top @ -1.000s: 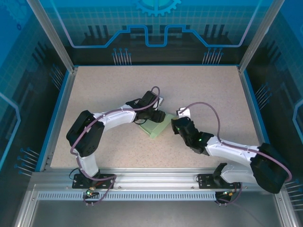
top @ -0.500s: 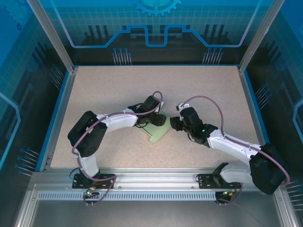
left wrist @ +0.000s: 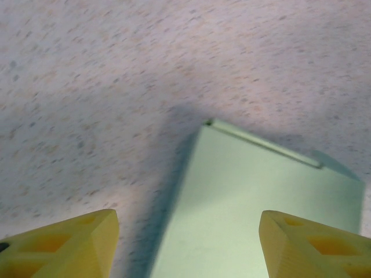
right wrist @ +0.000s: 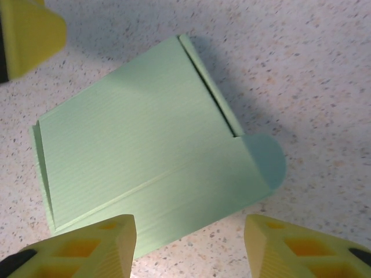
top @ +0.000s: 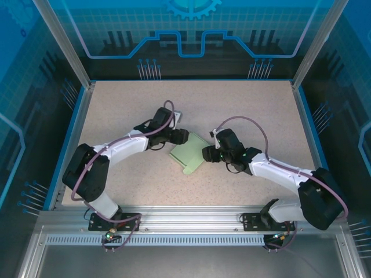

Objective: Fold the paper box

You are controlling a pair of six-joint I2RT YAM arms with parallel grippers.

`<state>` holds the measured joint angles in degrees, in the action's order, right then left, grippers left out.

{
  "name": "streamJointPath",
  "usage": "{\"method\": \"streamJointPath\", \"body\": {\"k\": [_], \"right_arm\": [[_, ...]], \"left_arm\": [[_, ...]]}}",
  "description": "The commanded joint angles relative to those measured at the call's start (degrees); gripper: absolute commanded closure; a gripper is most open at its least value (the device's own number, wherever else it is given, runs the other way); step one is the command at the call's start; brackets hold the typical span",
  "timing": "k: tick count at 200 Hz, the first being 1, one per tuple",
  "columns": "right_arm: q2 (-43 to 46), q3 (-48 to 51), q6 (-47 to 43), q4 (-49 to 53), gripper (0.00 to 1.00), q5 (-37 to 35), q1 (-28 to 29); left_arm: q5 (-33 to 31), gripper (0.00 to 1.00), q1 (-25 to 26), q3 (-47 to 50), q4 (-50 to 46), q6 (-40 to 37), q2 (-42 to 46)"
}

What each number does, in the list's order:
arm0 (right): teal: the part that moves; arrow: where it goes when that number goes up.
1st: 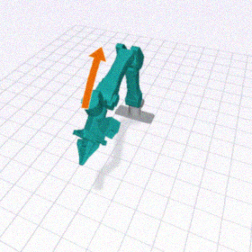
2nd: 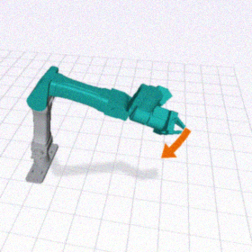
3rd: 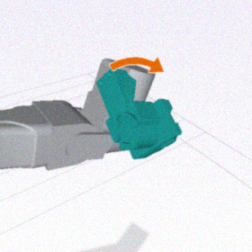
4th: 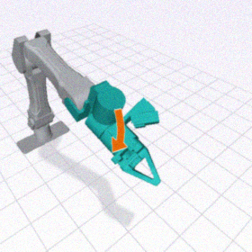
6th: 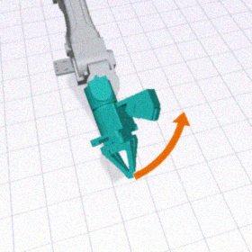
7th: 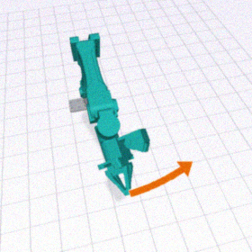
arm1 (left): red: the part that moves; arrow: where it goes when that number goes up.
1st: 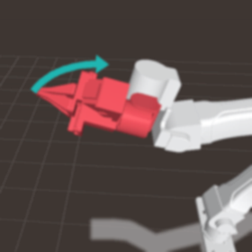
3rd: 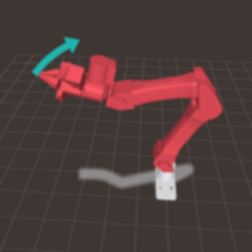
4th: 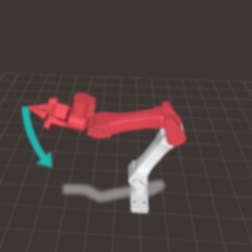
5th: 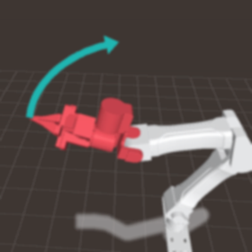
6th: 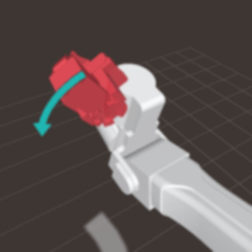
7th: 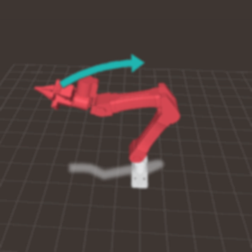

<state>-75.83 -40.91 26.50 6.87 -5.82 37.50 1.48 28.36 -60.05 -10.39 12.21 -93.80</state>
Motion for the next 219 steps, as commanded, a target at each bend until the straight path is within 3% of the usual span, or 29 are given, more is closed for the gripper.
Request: {"method": "streamJointPath", "body": {"k": [1, 70, 126, 146, 176, 219], "right_arm": [[-2.7, -3.4, 1.5, 4.8, 0.47, 3.9, 0.3], [-6.8, -4.8, 1.6, 9.4, 0.45, 9.8, -2.4], [-5.9, -2.3, 1.7, 8.7, 0.42, 22.3, -11.5], [-5.4, -0.6, 2.2, 8.1, 0.42, 23.6, -14.1], [-4.3, 1.9, 2.1, 6.7, 0.4, 24.2, -16.0], [-7.6, 3.5, 4.1, -1.3, 0.4, 29.9, -14.9]], "left_arm": [[8.4, 0.34, -2.4, 0.0, -5.4, 1.4, -2.5], [17.4, 0.36, -2.7, 1.1, -7.0, 2.6, -6.8], [23.4, 0.36, 2.7, 6.3, -0.3, 10.0, -4.1], [22.5, 0.34, 5.2, 6.6, 1.5, 11.3, -4.1], [17.7, 0.33, 5.0, 6.9, 2.4, 11.6, -3.6], [17.7, 0.38, 5.0, 7.5, 3.9, 13.2, -4.2]]}}
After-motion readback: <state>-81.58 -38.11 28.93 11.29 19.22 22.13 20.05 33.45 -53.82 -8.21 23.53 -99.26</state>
